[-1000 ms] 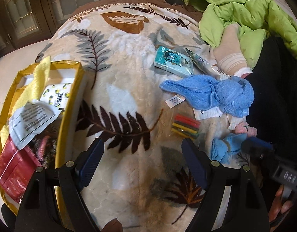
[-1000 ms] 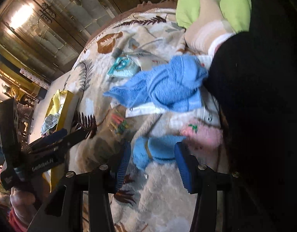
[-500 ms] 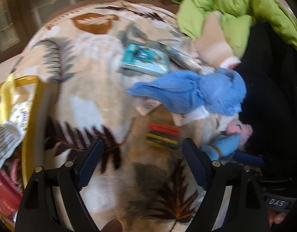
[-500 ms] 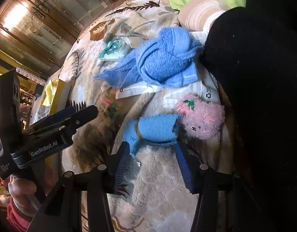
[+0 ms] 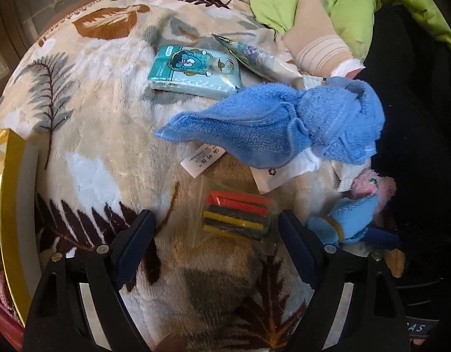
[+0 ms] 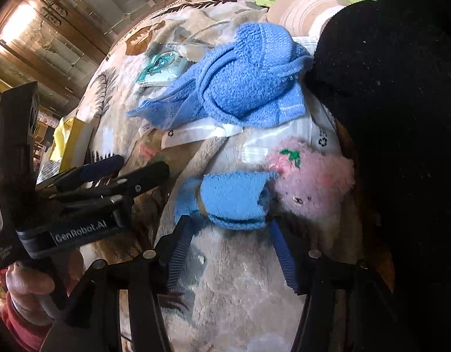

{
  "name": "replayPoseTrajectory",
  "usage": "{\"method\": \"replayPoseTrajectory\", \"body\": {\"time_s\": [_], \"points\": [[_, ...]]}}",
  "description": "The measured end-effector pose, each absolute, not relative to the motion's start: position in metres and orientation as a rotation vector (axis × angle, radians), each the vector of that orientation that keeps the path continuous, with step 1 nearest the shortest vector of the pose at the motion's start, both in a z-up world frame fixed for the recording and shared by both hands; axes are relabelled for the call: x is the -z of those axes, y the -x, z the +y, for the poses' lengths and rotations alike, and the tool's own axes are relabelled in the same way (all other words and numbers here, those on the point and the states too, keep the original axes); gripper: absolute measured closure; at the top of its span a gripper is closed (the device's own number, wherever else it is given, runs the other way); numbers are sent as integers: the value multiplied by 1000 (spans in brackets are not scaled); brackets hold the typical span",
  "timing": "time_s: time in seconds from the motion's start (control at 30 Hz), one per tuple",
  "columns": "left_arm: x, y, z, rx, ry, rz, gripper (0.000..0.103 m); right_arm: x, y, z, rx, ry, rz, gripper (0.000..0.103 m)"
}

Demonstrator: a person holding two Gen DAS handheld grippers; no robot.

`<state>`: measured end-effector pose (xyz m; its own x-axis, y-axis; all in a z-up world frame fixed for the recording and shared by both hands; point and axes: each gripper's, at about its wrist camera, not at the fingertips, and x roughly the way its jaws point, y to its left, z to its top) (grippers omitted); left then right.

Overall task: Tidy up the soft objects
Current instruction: 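Grasp the clear bag of coloured sticks with the left gripper while the right gripper grasps a blue sock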

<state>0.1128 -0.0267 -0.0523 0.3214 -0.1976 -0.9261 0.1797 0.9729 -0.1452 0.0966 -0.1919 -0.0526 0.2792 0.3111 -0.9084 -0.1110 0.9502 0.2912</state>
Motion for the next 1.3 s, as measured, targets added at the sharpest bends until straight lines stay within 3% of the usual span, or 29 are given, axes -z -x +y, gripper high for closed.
{"method": "replayPoseTrajectory", "body": {"time_s": [0.23,0.53,0.57,0.67,0.8,0.87,0.93,1.0,1.3], "points": [[54,-120,-31,256,19,1216,0,51,-103,-179,-280,-143,1234,43],[64,-134,-41,250,-38,1231,0,59,-106,-183,-319,-162,1230,38],[65,-136,-40,247,-29,1231,0,59,-107,-182,-324,-150,1215,40],[65,-137,-41,241,-37,1234,0,55,-105,-173,-366,-89,1187,65],[64,-129,-47,210,-131,1200,20,49,-98,-161,-392,-23,1170,78],[62,-128,-42,209,-121,1192,31,48,-97,-166,-403,-58,1177,79],[57,-128,-31,199,-72,1186,58,46,-96,-172,-413,-100,1187,79],[53,-128,-18,187,-24,1186,71,45,-92,-176,-424,-131,1186,79],[40,-96,2,210,59,1148,75,14,-76,-169,-481,-139,1119,79]]}}
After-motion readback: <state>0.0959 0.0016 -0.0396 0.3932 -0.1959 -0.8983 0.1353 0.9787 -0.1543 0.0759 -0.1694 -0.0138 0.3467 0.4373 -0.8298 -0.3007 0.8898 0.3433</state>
